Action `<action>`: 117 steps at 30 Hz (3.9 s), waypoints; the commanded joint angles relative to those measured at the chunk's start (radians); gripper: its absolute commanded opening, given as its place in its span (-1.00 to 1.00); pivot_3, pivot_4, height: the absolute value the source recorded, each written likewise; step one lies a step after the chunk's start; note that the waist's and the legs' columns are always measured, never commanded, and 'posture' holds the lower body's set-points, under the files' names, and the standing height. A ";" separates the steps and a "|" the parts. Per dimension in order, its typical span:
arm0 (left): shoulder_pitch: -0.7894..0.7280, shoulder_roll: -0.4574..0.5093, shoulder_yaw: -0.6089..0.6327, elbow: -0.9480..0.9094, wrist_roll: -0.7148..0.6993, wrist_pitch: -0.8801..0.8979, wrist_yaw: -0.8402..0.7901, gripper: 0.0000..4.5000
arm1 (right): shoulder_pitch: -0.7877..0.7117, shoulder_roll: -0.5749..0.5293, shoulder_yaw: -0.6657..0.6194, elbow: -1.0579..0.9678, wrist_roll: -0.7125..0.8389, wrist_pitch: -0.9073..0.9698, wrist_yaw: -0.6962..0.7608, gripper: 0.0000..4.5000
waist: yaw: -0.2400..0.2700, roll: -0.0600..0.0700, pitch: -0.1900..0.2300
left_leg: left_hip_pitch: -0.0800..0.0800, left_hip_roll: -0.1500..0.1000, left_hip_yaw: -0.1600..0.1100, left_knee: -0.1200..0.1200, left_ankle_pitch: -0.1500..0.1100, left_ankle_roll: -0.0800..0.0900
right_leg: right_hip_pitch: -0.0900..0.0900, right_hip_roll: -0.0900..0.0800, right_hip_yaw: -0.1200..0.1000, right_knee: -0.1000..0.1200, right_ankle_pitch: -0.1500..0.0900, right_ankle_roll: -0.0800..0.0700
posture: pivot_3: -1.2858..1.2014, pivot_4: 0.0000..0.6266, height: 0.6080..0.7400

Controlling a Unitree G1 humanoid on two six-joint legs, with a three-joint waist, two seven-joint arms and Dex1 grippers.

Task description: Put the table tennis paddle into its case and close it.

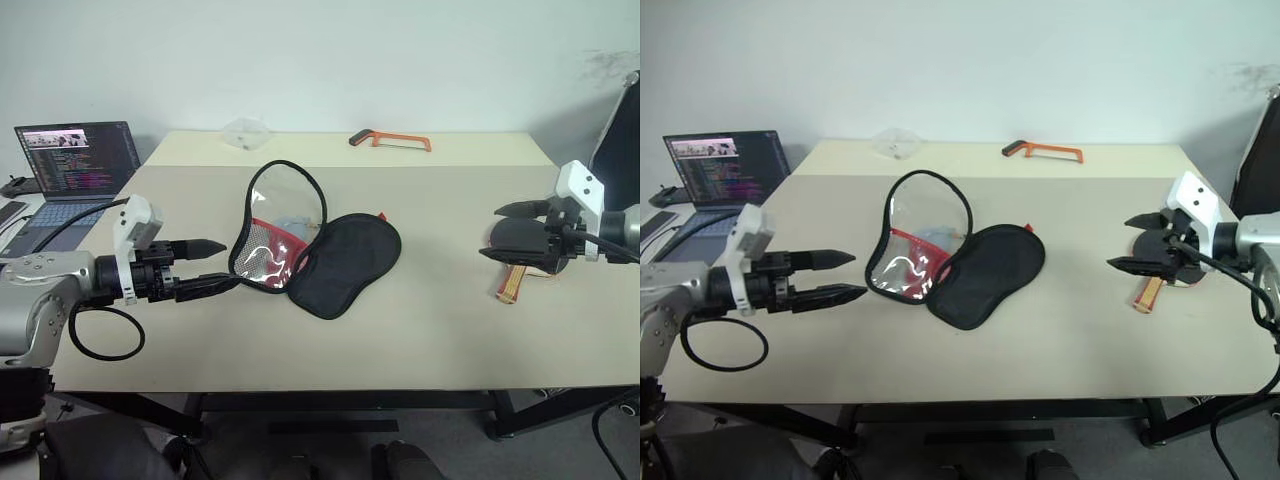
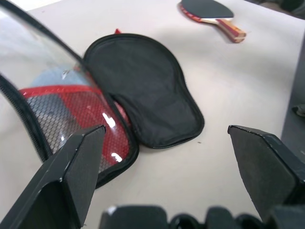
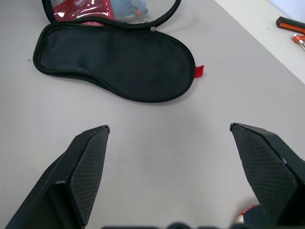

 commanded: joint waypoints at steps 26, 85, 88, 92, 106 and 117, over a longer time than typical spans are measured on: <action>-0.448 -0.275 -0.100 0.787 0.224 -0.236 0.144 1.00 | 0.047 0.057 -0.061 -0.129 0.036 0.020 -0.130 0.98 | 0.010 -0.001 -0.001 | -0.001 -0.001 0.001 0.002 0.000 0.000 | 0.000 0.000 -0.001 0.000 0.003 -0.003 | 0.03 -0.52 1.00; -0.627 -1.008 -0.028 0.863 0.219 -0.340 0.556 -0.99 | 0.067 0.010 -0.078 -0.207 0.067 0.098 -0.165 1.00 | 0.008 -0.003 -0.001 | 0.000 -0.003 0.002 0.006 0.001 -0.001 | 0.001 0.000 0.001 0.005 0.001 0.003 | 0.03 -0.52 1.00; -0.543 -0.999 -0.051 0.719 0.208 -0.248 0.559 -0.99 | 0.070 0.012 -0.076 -0.206 0.066 0.096 -0.164 1.00 | 0.007 -0.002 -0.001 | 0.000 -0.002 0.001 0.006 0.001 -0.001 | 0.001 0.000 0.002 0.005 0.001 0.003 | 0.03 -0.52 1.00; -0.437 -0.984 -0.079 0.532 0.188 -0.138 0.579 -0.99 | 0.066 0.024 -0.063 -0.201 0.064 0.090 -0.165 1.00 | 0.009 -0.002 -0.001 | 0.000 -0.002 0.001 0.006 0.001 -0.002 | 0.001 0.000 0.002 0.006 0.002 0.003 | 0.03 -0.52 1.00; -0.337 -0.868 -0.122 0.336 0.240 -0.111 0.660 0.83 | 0.020 0.070 0.008 -0.120 -0.011 0.177 -0.298 1.00 | 0.008 -0.002 -0.001 | 0.001 -0.002 0.001 0.007 0.001 -0.002 | 0.001 0.000 0.002 0.007 0.002 0.002 | 0.03 -0.52 1.00; -0.155 -0.449 -0.182 0.038 0.144 0.013 0.293 0.83 | 0.011 0.434 -0.204 -0.182 -0.171 0.621 -0.971 1.00 | 0.005 -0.002 -0.001 | 0.001 -0.002 0.000 0.006 0.003 -0.004 | 0.000 -0.001 0.006 0.012 0.003 -0.003 | 0.03 -0.52 1.00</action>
